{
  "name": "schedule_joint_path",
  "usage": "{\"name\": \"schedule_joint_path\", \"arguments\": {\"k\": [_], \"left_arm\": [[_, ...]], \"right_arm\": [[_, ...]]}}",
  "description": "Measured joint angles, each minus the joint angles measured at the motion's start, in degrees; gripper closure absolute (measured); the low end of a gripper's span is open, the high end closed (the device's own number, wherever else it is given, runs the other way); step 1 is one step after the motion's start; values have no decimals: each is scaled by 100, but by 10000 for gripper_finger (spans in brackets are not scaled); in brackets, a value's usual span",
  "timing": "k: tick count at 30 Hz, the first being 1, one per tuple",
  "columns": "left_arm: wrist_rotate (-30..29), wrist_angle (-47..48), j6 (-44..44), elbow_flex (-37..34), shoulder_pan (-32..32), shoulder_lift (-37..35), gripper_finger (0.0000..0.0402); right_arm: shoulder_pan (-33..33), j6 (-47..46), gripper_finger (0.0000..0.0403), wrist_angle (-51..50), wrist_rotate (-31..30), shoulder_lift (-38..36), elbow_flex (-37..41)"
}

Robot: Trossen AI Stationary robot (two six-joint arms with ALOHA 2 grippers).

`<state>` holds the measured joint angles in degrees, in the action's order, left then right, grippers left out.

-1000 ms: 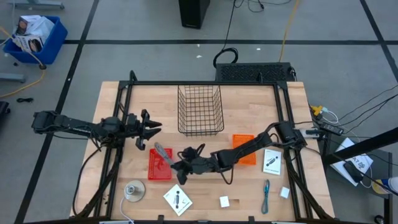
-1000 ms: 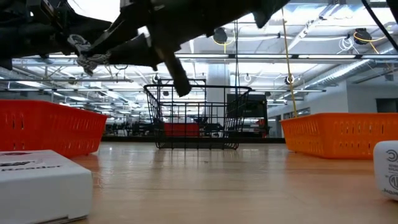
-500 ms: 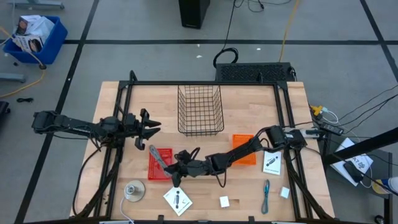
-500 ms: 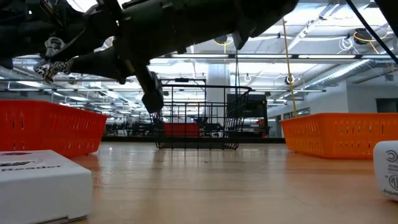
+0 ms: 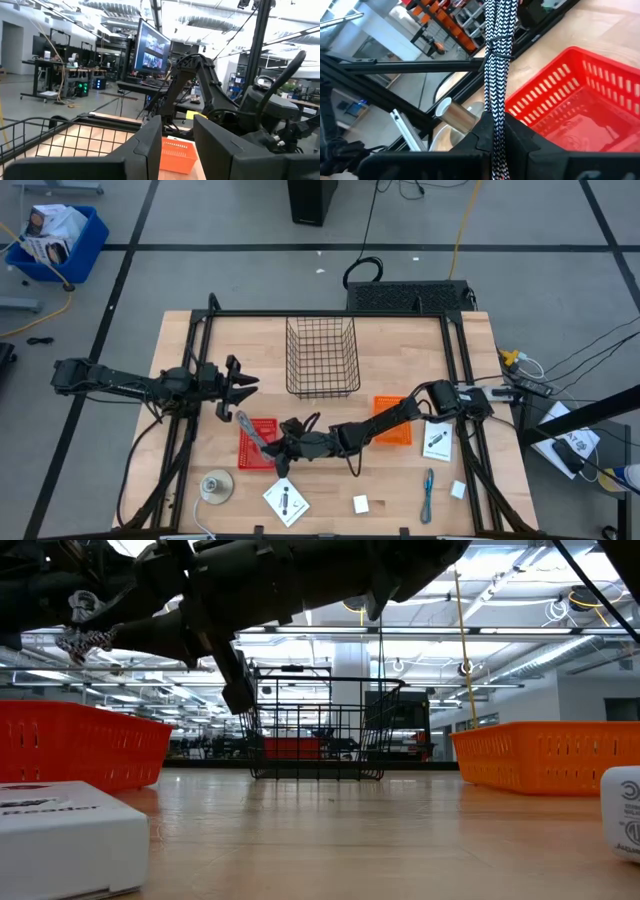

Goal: Pick and place items into bin
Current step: Put the white charger cable into the red bin

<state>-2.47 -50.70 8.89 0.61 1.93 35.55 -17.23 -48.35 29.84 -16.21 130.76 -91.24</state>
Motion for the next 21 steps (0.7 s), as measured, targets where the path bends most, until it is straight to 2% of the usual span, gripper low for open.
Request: {"name": "schedule_joint_path", "arguments": {"k": [3,7,10,17,21], "left_arm": [[160,-16,105,0,0,0,284],[652,-173,760,-1,0,-4,284],[1026,-363,1329,1,2,2,284],[1256,-354,1865,1,2,7,283],[905,-298,2210,34,3,7,261]], "right_arm": [[-2,185,388,-12,1,0,0],[-92,705,389,-67,-21,-43,0],[-220,873,390,-628,-136,-252,2],[-588,1176,390,-2718,-1637,-876,4],[-791,1259,389,-3488,-2454,-1270,0]]}}
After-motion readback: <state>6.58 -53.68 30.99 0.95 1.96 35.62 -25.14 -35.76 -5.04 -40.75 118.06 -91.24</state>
